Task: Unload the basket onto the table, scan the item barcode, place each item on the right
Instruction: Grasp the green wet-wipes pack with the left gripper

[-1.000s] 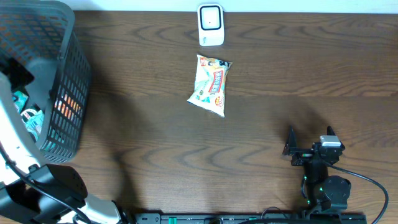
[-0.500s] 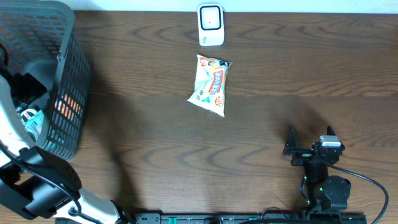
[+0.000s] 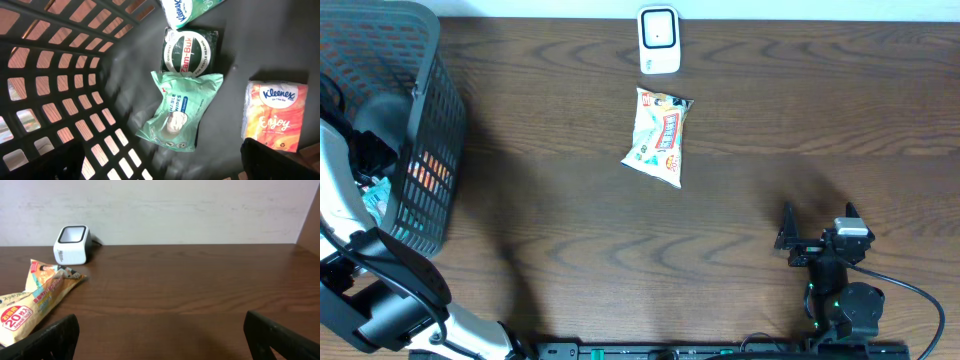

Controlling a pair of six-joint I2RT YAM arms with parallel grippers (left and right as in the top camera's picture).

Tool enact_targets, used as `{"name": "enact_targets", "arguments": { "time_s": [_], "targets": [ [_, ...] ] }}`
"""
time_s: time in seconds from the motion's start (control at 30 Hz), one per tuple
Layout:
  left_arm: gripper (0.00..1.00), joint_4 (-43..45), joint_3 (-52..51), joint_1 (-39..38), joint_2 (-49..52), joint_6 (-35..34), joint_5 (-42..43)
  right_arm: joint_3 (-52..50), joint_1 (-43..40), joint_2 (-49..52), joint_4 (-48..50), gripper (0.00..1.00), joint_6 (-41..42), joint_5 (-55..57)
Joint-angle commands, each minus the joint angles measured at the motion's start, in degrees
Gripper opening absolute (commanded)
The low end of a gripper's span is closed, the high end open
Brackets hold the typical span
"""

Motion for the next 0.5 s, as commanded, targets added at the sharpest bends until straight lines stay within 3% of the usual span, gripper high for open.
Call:
{"name": "enact_targets", "arguments": {
  "time_s": [0.0,0.47],
  "targets": [
    [0.98,0.17,-0.42,0.04,0.42,-0.26,-1.42,-0.07,0.44,-0.31,-0.28,0.99,-0.42,0.04],
    [0.98,3.52,-5.53,0.04,0.5,0.63,-1.22,-0.07,0.44,-0.31,-0.28,0.99,-0.42,0.04]
  ]
}}
